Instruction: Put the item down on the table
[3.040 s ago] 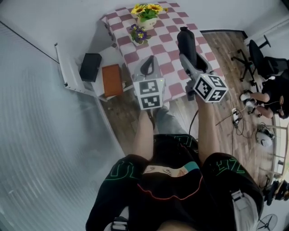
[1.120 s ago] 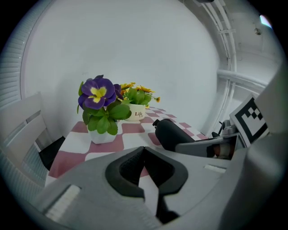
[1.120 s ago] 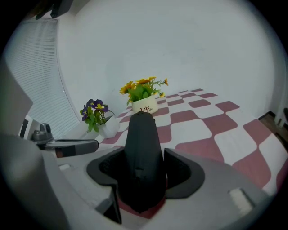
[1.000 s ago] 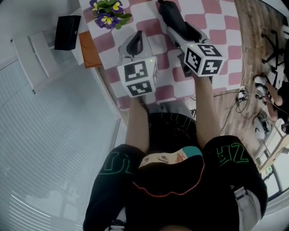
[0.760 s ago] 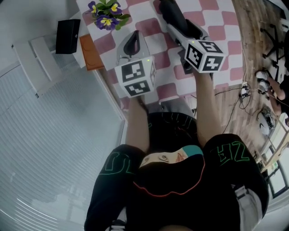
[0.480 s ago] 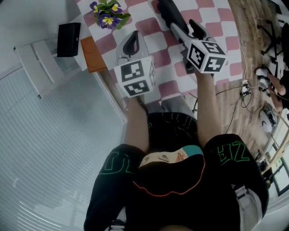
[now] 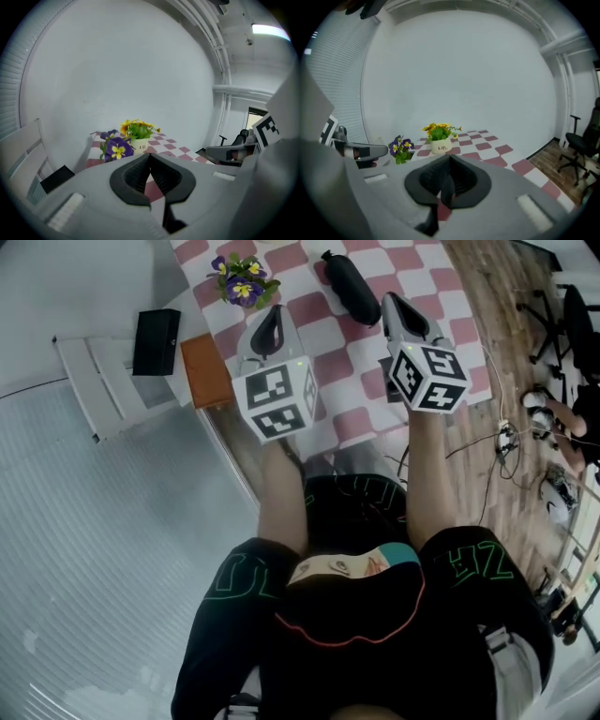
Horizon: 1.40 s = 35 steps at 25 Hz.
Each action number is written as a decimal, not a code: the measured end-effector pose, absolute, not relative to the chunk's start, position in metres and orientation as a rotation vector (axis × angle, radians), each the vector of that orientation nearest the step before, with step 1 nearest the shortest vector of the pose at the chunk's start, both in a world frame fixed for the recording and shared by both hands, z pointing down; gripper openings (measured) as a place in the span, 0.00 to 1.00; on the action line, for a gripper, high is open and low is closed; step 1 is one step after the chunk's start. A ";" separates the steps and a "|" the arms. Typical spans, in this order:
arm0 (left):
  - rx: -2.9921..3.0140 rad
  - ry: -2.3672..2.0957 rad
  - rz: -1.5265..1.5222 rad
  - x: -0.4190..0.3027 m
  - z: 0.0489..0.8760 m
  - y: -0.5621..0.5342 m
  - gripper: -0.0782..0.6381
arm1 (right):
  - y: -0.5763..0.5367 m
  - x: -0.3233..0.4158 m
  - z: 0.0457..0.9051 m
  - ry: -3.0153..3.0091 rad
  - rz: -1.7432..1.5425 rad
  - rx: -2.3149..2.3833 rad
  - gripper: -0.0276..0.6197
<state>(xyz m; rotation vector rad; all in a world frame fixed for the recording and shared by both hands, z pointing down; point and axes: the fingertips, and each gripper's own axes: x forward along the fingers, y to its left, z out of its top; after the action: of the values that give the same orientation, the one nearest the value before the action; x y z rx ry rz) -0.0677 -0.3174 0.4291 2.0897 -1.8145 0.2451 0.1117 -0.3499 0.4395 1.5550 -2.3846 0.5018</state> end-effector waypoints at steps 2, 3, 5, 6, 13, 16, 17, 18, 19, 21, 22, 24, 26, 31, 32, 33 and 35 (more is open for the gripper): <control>2.128 -1.842 0.215 -0.071 0.408 -0.319 0.12 | -0.350 0.113 0.419 -2.416 0.457 1.584 0.05; 2.147 -1.855 0.202 -0.074 0.398 -0.318 0.12 | -0.351 0.115 0.410 -2.424 0.441 1.601 0.05; 2.177 -1.884 0.174 -0.082 0.377 -0.319 0.12 | -0.354 0.116 0.391 -2.436 0.397 1.635 0.05; 2.188 -1.901 0.158 -0.086 0.367 -0.321 0.12 | -0.356 0.116 0.380 -2.444 0.363 1.647 0.05; 2.310 -1.938 0.018 -0.094 0.293 -0.317 0.12 | -0.352 0.104 0.328 -2.491 0.150 1.637 0.05; 2.347 -1.965 -0.029 -0.099 0.269 -0.315 0.12 | -0.351 0.095 0.305 -2.529 0.084 1.643 0.05; 2.352 -1.972 -0.043 -0.102 0.264 -0.315 0.12 | -0.351 0.091 0.298 -2.539 0.058 1.642 0.05; 2.355 -1.977 -0.056 -0.104 0.261 -0.315 0.12 | -0.351 0.088 0.291 -2.546 0.035 1.641 0.05; 2.356 -1.981 -0.069 -0.107 0.258 -0.314 0.12 | -0.350 0.086 0.286 -2.550 0.017 1.639 0.05; 2.353 -1.987 -0.093 -0.112 0.255 -0.314 0.12 | -0.350 0.081 0.280 -2.552 -0.014 1.625 0.05; 2.348 -1.992 -0.097 -0.115 0.255 -0.314 0.12 | -0.350 0.078 0.278 -2.552 -0.027 1.612 0.05; 2.333 -2.002 -0.086 -0.122 0.260 -0.311 0.12 | -0.348 0.073 0.276 -2.554 -0.045 1.591 0.05; 2.323 -2.010 -0.071 -0.127 0.263 -0.308 0.12 | -0.344 0.069 0.274 -2.564 -0.055 1.579 0.05; 2.327 -1.998 -0.082 -0.129 0.262 -0.312 0.12 | -0.344 0.065 0.275 -2.547 -0.071 1.570 0.05; 2.328 -1.993 -0.087 -0.129 0.263 -0.313 0.12 | -0.345 0.064 0.276 -2.538 -0.077 1.565 0.05; 2.330 -1.988 -0.090 -0.129 0.264 -0.314 0.12 | -0.346 0.061 0.277 -2.533 -0.083 1.559 0.05; 2.333 -1.978 -0.087 -0.130 0.267 -0.316 0.12 | -0.348 0.058 0.278 -2.526 -0.093 1.555 0.05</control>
<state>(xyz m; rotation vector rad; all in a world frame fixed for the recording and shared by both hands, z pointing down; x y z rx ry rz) -0.1300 -0.3163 0.2665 2.3331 -1.9782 -0.0869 0.0579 -0.3482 0.2779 1.5548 -2.5257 -0.0930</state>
